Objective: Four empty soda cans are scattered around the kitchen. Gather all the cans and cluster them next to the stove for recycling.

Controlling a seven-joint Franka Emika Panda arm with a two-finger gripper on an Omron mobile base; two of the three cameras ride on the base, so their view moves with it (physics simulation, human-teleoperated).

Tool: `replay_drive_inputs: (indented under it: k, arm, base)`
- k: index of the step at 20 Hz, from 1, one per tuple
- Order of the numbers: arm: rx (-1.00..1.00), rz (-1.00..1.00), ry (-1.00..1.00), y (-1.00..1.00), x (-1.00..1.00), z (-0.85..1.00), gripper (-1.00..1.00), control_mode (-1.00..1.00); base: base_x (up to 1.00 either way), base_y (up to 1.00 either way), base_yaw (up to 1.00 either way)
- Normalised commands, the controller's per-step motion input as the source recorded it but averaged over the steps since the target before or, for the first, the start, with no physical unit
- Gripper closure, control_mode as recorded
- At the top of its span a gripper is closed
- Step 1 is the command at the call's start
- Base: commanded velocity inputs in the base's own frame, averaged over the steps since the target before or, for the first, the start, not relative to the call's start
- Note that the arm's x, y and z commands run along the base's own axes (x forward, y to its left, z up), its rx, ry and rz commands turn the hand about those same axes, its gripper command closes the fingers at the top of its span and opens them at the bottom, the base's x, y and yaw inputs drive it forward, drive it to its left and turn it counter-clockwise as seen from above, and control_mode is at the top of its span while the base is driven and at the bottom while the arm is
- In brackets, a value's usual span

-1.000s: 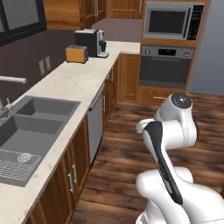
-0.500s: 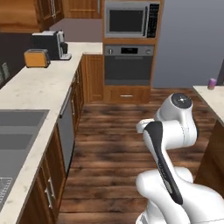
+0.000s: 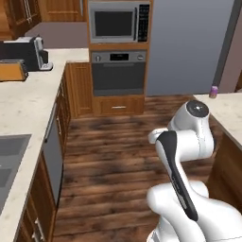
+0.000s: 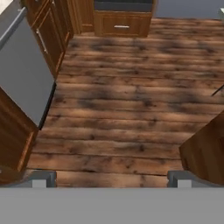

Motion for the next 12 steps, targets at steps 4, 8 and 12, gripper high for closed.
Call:
replay_drive_inputs:
  k: [4, 8, 12]
  arm:
    - [0.0, 0.0, 0.0, 0.0, 0.0, 0.0, -1.0, 1.0]
    - [0.0, 0.0, 0.0, 0.0, 0.0, 0.0, -1.0, 1.0]
    - [0.0, 0.0, 0.0, 0.0, 0.0, 0.0, -1.0, 1.0]
  base:
    - [0.7, 0.09, -0.21]
    - [0.68, 0.1, -0.19]
    - [0.66, 0.14, -0.18]
